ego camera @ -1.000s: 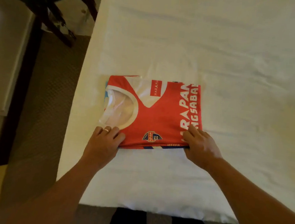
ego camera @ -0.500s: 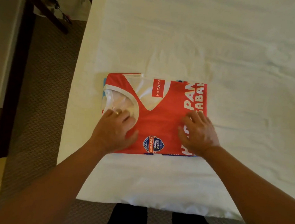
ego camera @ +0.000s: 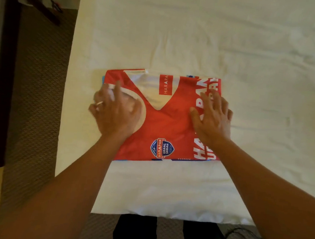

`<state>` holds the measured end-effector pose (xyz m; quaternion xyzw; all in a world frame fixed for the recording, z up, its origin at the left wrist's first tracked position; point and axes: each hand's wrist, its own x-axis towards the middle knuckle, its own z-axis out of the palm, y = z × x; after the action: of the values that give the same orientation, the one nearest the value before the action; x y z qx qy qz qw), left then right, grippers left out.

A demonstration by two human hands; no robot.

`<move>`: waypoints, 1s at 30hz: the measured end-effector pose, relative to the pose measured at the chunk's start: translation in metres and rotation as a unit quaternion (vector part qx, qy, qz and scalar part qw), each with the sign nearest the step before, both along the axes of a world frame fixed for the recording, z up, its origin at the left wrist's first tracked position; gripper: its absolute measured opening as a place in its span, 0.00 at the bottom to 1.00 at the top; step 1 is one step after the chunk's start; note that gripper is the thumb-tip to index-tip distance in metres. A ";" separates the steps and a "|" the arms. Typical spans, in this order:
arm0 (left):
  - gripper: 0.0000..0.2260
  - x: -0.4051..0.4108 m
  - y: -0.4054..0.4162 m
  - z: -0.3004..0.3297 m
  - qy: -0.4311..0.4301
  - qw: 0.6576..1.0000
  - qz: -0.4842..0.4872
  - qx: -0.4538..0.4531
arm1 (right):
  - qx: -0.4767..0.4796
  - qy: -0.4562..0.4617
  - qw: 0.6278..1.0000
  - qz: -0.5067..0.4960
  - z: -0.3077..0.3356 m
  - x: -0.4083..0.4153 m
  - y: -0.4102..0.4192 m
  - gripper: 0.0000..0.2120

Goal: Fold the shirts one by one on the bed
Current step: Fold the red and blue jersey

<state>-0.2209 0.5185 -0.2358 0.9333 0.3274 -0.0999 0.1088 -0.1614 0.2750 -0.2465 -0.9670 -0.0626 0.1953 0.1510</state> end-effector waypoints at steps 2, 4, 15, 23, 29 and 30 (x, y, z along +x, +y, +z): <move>0.33 -0.004 0.009 0.008 0.008 0.973 0.220 -0.066 | 0.004 0.024 0.988 -0.150 0.007 -0.002 -0.009 0.26; 0.33 -0.007 0.018 0.008 0.028 0.936 0.327 -0.131 | 0.043 0.083 0.953 -0.287 0.011 -0.004 -0.014 0.25; 0.26 0.007 0.049 0.023 0.069 0.823 0.351 -0.441 | 0.185 0.226 0.894 -0.341 0.019 0.008 -0.011 0.18; 0.12 0.015 0.039 0.069 -0.005 0.862 0.252 -0.440 | 0.140 0.160 0.949 -0.232 0.070 0.012 0.001 0.16; 0.15 0.015 0.037 0.144 -0.030 0.874 0.217 -0.434 | 0.173 0.151 0.946 -0.228 0.139 0.011 0.006 0.17; 0.16 0.013 0.038 0.163 -0.041 0.875 0.211 -0.433 | 0.175 0.144 0.948 -0.225 0.155 0.011 0.005 0.18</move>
<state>-0.2083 0.5565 -0.0733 0.7048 0.4363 -0.1677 0.5337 -0.1506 0.2798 -0.0913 -0.8758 0.1458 0.2797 0.3654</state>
